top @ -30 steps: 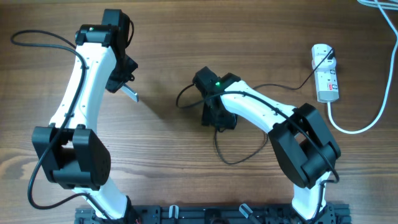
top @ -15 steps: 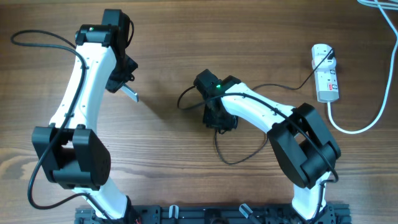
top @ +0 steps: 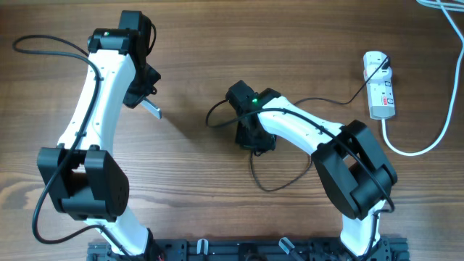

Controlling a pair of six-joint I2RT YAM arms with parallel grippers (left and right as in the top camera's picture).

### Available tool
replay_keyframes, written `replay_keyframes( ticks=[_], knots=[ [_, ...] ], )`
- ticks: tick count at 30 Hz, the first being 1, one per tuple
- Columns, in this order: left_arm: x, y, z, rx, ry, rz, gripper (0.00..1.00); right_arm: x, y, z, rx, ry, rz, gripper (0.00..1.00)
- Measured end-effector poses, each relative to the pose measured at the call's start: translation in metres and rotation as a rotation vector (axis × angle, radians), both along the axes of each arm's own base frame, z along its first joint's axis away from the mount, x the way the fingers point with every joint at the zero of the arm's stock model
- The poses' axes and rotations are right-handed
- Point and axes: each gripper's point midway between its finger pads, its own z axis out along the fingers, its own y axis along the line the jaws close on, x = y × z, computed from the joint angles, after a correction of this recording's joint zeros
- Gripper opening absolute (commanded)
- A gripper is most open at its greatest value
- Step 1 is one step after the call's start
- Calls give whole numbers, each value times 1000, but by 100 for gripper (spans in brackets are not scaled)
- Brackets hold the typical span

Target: Plug charger to phone and switch on socket

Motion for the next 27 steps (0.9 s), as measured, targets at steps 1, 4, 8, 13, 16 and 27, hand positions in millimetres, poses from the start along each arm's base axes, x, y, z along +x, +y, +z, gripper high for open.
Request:
replay_keyframes(
  ticks=[1, 4, 8, 13, 16, 27],
  knots=[
    [0, 0, 0, 0, 0, 0, 4, 0, 0, 0, 2, 0, 0, 15],
    [0, 0, 0, 0, 0, 0, 4, 0, 1, 0, 4, -1, 0, 14],
    [0, 0, 0, 0, 0, 0, 4, 0, 1, 0, 4, -1, 0, 17],
    [0, 0, 0, 0, 0, 0, 4, 1, 2, 0, 6, -4, 4, 19],
    [0, 0, 0, 0, 0, 0, 4, 0, 2, 0, 6, -4, 5, 16],
    [17, -19, -1, -92, -44, -136, 4, 1, 2, 0, 7, -11, 57, 4]
  ],
)
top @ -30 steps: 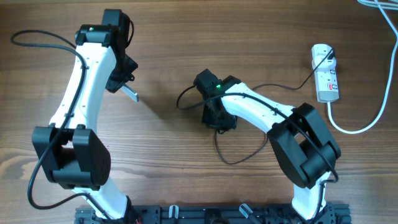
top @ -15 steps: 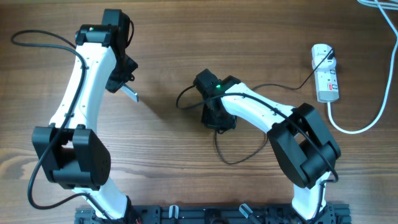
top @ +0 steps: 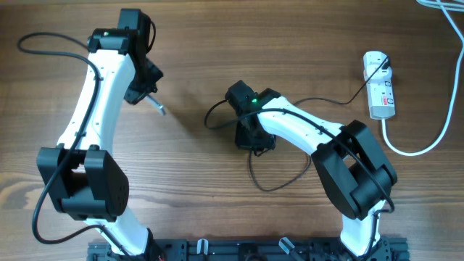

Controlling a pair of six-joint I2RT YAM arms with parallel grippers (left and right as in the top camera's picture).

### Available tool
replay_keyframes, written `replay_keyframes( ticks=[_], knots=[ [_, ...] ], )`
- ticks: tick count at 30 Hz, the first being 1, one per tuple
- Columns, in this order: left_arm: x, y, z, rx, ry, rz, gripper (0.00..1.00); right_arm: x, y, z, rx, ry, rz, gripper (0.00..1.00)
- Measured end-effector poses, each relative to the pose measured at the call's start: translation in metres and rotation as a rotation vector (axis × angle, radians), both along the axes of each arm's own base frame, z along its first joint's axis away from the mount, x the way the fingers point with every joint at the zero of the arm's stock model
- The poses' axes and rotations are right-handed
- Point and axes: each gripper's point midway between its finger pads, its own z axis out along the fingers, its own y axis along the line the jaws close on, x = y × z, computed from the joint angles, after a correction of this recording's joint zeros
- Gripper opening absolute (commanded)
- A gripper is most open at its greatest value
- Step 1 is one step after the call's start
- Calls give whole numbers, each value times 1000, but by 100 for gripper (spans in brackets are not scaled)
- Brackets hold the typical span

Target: Plug charger to phone and switch on socket

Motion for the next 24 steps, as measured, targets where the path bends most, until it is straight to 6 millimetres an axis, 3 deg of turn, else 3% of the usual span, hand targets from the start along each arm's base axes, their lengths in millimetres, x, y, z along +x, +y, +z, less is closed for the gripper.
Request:
replay_keyframes(
  ticks=[5, 8, 10, 12, 15, 19, 24],
  knots=[
    [20, -60, 7, -282, -89, -324, 4, -2, 9, 17, 72, -8, 65, 4],
    [29, -97, 24, -464, -186, -494, 4, -3, 25, 62, 201, -72, 133, 4],
    [33, -112, 34, -542, -238, -560, 4, -7, 35, 103, 316, -135, 193, 4],
    [37, -129, 48, -635, -300, -634, 4, -16, 43, 146, 425, -206, 260, 4],
    [38, -155, 72, -784, -396, -748, 4, -33, 50, 187, 516, -274, 328, 4],
    [28, -176, 87, -888, -421, -824, 4, -45, 57, 199, 550, -284, 350, 4],
    [8, -212, 92, -937, -406, -942, 4, -36, 51, 196, 502, -310, 284, 4]
  ],
)
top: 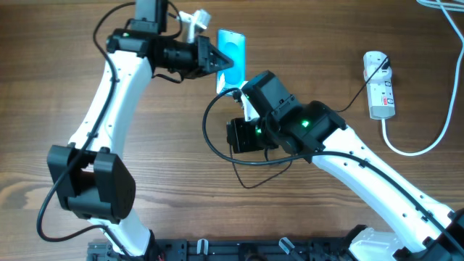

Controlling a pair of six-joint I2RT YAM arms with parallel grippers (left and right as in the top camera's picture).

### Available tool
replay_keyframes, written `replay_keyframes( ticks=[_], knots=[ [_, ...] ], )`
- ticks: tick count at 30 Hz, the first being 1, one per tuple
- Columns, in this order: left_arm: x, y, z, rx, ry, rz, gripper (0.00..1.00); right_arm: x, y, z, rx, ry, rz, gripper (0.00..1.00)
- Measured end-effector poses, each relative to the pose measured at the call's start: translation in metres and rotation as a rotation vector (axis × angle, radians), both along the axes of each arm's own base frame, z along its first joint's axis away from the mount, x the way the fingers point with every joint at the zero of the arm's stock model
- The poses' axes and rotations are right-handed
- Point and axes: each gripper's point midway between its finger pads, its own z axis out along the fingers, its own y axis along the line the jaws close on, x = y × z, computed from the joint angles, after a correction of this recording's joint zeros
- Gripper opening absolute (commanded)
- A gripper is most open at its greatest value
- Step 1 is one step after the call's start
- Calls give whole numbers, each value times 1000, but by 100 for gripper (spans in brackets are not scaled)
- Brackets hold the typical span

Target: Plug charger to phone and switch on socket

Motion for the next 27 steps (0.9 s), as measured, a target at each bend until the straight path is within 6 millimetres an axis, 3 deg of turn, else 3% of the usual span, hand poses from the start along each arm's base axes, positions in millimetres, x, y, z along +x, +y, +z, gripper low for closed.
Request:
replay_keyframes(
  ticks=[13, 27],
  knots=[
    [-8, -9, 1, -10, 13, -31, 4, 40, -13, 7, -18, -120, -129, 4],
    [-7, -10, 2, -18, 1, -36, 4, 41, -10, 9, -4, -122, -127, 4]
  ],
)
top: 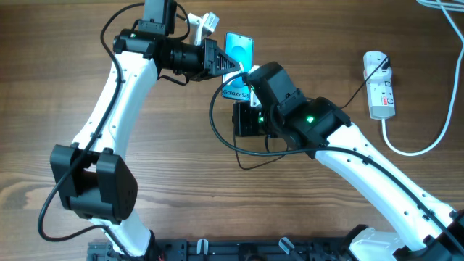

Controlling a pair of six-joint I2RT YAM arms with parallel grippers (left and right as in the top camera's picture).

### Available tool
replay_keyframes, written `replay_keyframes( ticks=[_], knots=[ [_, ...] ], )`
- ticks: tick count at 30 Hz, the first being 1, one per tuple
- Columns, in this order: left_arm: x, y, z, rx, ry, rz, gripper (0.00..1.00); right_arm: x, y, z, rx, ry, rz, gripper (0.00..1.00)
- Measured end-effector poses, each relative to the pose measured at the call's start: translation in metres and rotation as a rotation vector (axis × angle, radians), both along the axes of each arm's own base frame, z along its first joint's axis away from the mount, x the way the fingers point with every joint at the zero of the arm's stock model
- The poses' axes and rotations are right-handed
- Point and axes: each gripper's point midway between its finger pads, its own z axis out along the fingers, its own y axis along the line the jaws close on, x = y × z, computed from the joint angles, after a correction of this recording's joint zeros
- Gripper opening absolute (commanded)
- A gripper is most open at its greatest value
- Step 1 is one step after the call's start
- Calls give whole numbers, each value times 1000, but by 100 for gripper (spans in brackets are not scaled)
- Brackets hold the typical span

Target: Plug charger to phone and switch on socket

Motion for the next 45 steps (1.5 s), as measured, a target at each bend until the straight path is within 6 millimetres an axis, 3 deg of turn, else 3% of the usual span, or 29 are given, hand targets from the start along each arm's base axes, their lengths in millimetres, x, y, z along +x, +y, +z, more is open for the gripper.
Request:
replay_keyframes(
  ticks=[34, 45],
  knots=[
    [-4, -4, 7, -41, -15, -34, 4, 1, 5, 4, 29, -2, 4, 4],
    [8, 7, 0, 8, -45, 10, 4, -1, 3, 2, 20, 10, 4, 4]
  ],
)
